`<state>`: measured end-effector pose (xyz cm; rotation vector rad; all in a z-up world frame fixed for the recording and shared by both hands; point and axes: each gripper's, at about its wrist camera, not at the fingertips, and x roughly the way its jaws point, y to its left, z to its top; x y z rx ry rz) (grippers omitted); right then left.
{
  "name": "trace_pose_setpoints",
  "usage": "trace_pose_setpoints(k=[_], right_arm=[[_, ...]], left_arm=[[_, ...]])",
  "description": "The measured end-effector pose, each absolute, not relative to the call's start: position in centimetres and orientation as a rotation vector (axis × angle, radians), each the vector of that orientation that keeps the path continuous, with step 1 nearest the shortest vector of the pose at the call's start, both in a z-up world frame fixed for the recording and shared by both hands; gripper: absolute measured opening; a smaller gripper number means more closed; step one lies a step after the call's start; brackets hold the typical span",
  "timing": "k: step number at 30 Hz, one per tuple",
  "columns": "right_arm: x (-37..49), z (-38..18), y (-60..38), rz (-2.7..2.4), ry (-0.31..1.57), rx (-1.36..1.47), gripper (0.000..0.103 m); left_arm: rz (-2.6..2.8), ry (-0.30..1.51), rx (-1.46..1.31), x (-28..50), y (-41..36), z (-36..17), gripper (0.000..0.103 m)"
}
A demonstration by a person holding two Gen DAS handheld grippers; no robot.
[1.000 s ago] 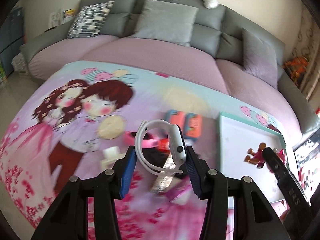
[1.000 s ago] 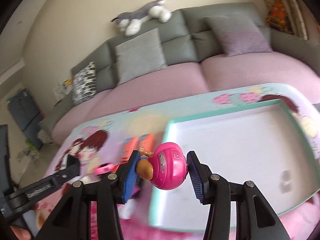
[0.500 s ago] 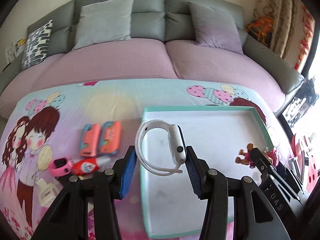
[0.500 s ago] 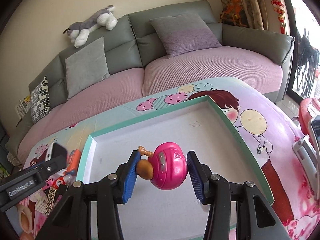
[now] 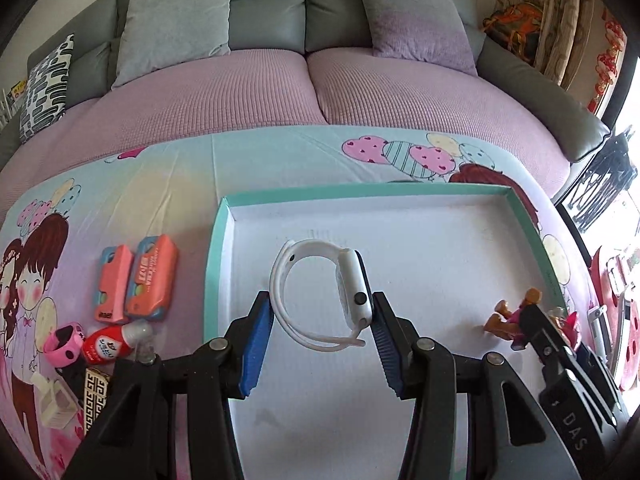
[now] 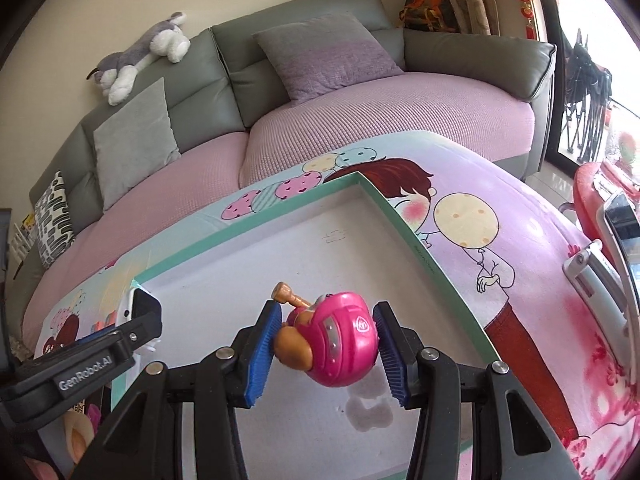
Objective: Organize rigid objects
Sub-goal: 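Carry the toy dog and white watch into the tray and open both grippers, then move both tools back toward the remaining items beside the tray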
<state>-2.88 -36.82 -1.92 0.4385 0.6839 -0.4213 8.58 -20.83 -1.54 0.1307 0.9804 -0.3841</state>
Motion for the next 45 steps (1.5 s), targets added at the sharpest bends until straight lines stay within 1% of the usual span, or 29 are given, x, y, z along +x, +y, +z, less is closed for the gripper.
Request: trace_pose_setpoints(k=[7,8,9,12,14,15,17,18,20,22,23,24,26,29,31,32,45], right_arm=[[-2.8,-1.9,-36.8,-0.427,0.687,0.434,0.051],[-2.8,-1.9,-36.8,-0.426,0.687,0.435,0.051],[-2.7,-1.9,-36.7,-0.425,0.687,0.434,0.051],[-2.7,-1.8,-36.7,-0.427,0.685,0.425,0.051],[-2.8,-1.6,-36.6,-0.432,0.677,0.420,0.051],[-2.8,-1.5,-36.6,-0.437,0.675,0.418,0.052],[-2.8,-1.4,-36.6,-0.451,0.674,0.410,0.058],[-2.8,-1.3,-36.6,-0.455,0.673,0.407,0.065],[-2.8,-1.3,-36.6,-0.455,0.672,0.404,0.066],[-2.7,-1.4,-36.5,-0.456,0.678,0.398,0.067],[-2.6,-1.4,-36.5,-0.458,0.681,0.393,0.068],[-2.6,-1.4,-36.5,-0.461,0.684,0.389,0.070],[-2.6,-1.4,-36.5,-0.462,0.683,0.388,0.074],[-2.6,-1.4,-36.5,-0.457,0.673,0.389,0.086],[-2.6,-1.3,-36.4,-0.459,0.672,0.383,0.099],[-2.6,-1.4,-36.3,-0.462,0.673,0.379,0.102],[-2.3,-1.3,-35.8,-0.476,0.665,0.345,0.103]], left_arm=[[-0.372,1.014,0.136,8.8,-21.1,-2.9,0.052],[-0.369,1.013,0.139,8.9,-21.1,-2.9,0.055],[-0.367,1.009,0.139,8.9,-21.1,-2.9,0.060],[-0.361,0.997,0.134,8.9,-20.8,-2.2,0.070],[-0.355,0.989,0.128,9.0,-20.6,-1.9,0.075],[-0.350,0.984,0.126,9.0,-20.5,-1.8,0.075],[-0.341,0.974,0.125,9.0,-20.2,-1.5,0.075],[-0.336,0.970,0.124,8.9,-20.0,-1.3,0.075],[-0.323,0.963,0.117,8.9,-19.6,-1.1,0.076],[-0.309,0.952,0.107,8.9,-19.1,-0.8,0.079],[-0.302,0.947,0.102,8.9,-18.9,-0.6,0.086],[-0.296,0.942,0.096,8.9,-18.6,-0.5,0.090],[-0.283,0.931,0.084,8.9,-18.1,-0.3,0.090],[-0.263,0.913,0.068,8.9,-17.3,-0.1,0.090],[-0.252,0.900,0.062,9.0,-17.0,0.0,0.095],[-0.245,0.896,0.059,9.0,-16.8,-0.1,0.097],[-0.193,0.856,0.003,8.9,-14.0,0.1,0.097]])
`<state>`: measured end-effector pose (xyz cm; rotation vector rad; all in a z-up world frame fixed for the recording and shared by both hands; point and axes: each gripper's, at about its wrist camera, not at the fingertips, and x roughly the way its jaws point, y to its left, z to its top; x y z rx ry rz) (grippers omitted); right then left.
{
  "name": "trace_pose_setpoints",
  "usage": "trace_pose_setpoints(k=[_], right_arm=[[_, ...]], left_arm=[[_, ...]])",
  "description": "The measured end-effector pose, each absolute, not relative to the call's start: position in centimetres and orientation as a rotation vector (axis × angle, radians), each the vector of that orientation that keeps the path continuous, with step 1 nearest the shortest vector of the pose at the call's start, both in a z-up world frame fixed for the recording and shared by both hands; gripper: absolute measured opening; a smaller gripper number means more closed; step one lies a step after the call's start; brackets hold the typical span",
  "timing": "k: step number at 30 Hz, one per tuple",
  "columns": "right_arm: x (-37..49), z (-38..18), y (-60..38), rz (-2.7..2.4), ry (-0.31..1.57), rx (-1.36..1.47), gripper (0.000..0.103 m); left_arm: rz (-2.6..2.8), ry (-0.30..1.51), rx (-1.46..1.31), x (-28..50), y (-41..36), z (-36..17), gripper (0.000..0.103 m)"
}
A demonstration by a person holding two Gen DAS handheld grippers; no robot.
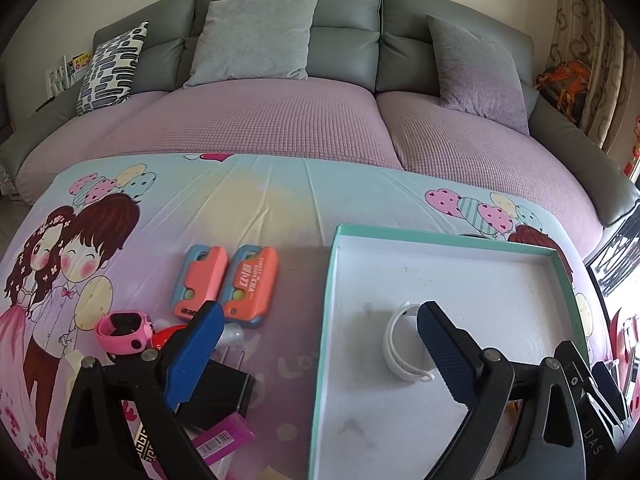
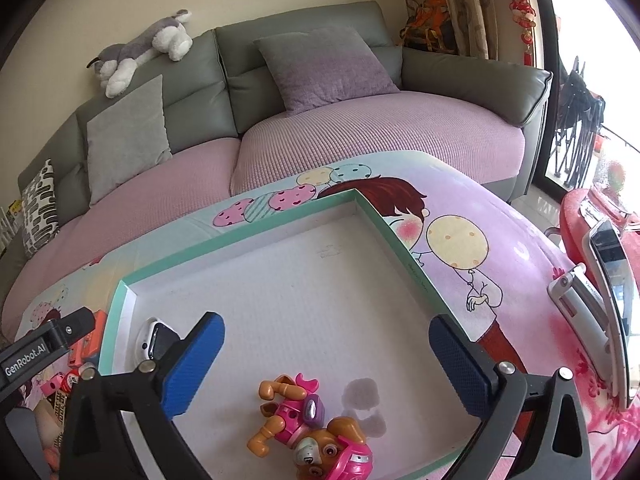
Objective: Organize rigid objects
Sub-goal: 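Move both tools back toward the remaining items beside the tray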
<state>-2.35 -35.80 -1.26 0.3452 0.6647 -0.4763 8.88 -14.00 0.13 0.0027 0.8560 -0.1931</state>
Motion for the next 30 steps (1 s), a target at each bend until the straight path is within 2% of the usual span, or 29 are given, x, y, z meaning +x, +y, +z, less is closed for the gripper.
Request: trace_pose_setpoints(k=[14,22,30], right_arm=[[-2.5,1.9,-32.3,-0.339,0.523,0.346,0.103],[-1.0,2.0,-28.5,-0.177,0.515,0.361,0.103],[1.0,1.1,-23.1,-0.101,0.594,0.192,0.103]], left_arm=[[-0.138,0.781,-0.078,6.7,-7.8,2.1,0.097],[-0.066,0.770,-0.165,5.5,-3.1,1.8,0.097],[0.023,0.775,-0.235,5.2,1.0,0.5,0.098]])
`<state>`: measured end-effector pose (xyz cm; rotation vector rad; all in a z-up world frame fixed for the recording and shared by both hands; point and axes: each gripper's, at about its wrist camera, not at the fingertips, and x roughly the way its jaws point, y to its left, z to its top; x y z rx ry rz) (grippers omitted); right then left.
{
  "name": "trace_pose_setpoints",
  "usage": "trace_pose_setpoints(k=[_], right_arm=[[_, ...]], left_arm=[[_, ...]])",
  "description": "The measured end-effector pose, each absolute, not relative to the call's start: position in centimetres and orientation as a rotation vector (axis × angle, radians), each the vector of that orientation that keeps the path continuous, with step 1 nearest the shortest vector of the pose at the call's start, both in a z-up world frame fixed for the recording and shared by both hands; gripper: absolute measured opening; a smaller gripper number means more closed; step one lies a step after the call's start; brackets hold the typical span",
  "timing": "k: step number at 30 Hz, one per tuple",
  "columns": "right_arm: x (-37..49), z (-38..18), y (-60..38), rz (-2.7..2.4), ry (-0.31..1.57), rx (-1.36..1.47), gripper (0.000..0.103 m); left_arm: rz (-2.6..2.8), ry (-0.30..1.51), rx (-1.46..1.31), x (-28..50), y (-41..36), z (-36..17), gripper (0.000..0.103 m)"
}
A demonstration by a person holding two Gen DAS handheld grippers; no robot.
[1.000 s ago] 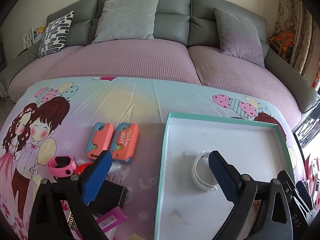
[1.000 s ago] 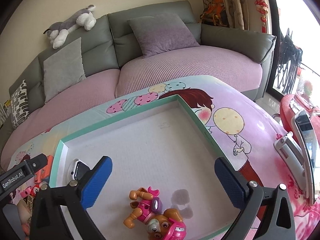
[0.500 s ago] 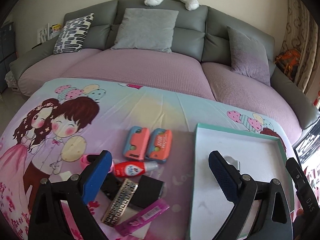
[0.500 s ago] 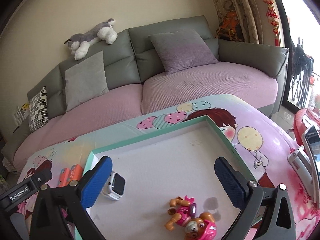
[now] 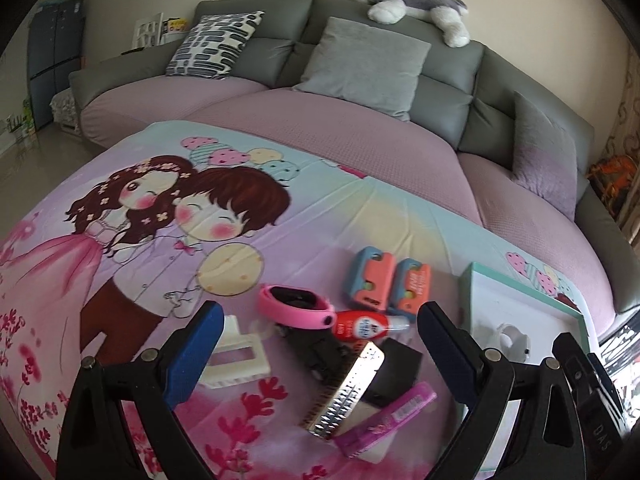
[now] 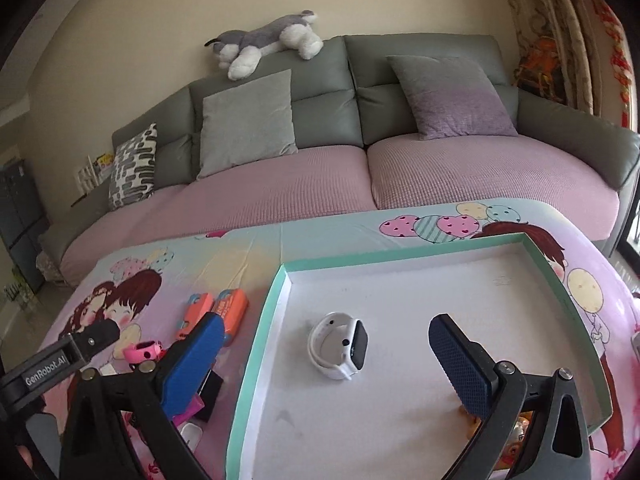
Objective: Organize rigid objects
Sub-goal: 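Move both tools back toward the remaining items beside the tray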
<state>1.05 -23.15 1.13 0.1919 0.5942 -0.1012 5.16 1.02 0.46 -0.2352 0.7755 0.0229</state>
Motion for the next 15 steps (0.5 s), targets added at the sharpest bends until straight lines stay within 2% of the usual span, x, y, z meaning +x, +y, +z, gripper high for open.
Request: trace_pose_setpoints(k=[15], right_arm=[[2.8,-2.0,-15.9,0.136,0.758,0.168,0.103]], left_arm=[[0.073,0.918,-0.196,5.1,7.3,-1.4,0.097]])
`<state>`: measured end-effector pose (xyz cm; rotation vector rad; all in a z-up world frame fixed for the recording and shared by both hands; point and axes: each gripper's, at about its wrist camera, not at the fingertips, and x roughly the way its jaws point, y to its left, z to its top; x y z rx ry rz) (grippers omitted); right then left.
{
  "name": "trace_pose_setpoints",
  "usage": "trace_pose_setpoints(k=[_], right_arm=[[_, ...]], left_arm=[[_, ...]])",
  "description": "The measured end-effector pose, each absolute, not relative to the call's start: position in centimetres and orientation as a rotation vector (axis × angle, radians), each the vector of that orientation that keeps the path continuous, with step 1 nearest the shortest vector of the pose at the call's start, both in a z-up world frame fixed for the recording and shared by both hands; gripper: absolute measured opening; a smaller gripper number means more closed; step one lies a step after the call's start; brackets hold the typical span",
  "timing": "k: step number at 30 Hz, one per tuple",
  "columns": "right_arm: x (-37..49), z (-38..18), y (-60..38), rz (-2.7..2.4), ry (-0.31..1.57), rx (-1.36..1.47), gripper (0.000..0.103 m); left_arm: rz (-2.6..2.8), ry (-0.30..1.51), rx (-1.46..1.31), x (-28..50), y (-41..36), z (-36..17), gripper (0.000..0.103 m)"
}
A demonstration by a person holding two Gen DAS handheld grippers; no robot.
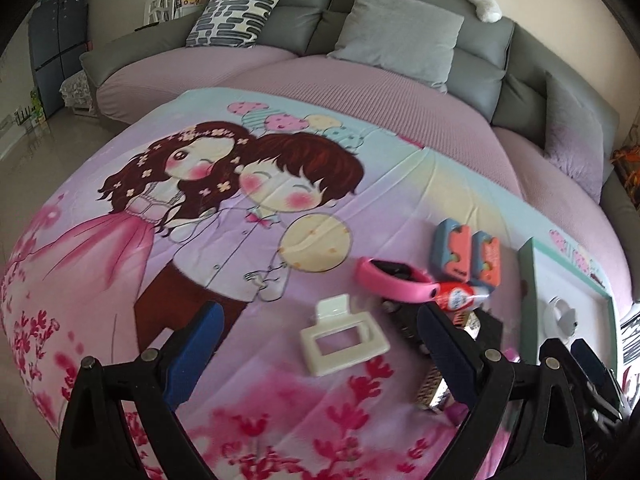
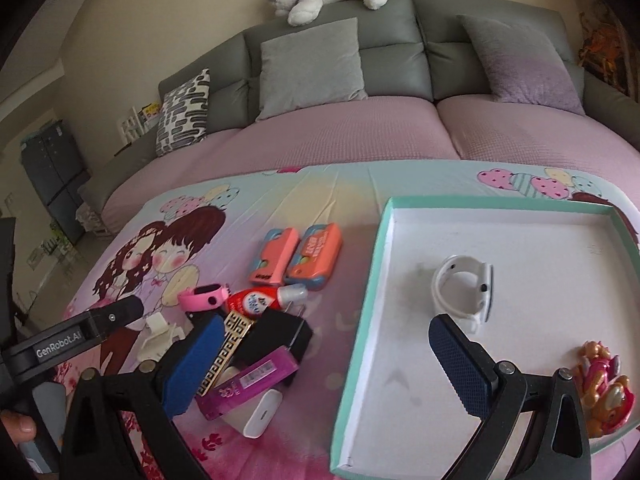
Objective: Organize rigid objects
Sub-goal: 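Move both tools back toward the remaining items beside the tray, then grasp the white hair clip with the left gripper while the right gripper grasps the pink lighter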
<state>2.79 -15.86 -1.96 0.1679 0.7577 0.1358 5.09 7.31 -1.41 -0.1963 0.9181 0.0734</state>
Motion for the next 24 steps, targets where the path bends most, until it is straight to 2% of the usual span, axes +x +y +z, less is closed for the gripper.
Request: trace_pose_setpoints(k=[7,24], right_arm=[[2.5,-3.6,-11.5,0.219,0.811,0.011,0.103],[2.3,-4.4,-11.0,0.253,0.848,-0.040,0.102]], left_arm=[[0.039,0.990,-0.343,5.1,9.6,-3.2,0.097],[0.018,1.064,-0.314,7.1,7.4,-6.4,0.097]])
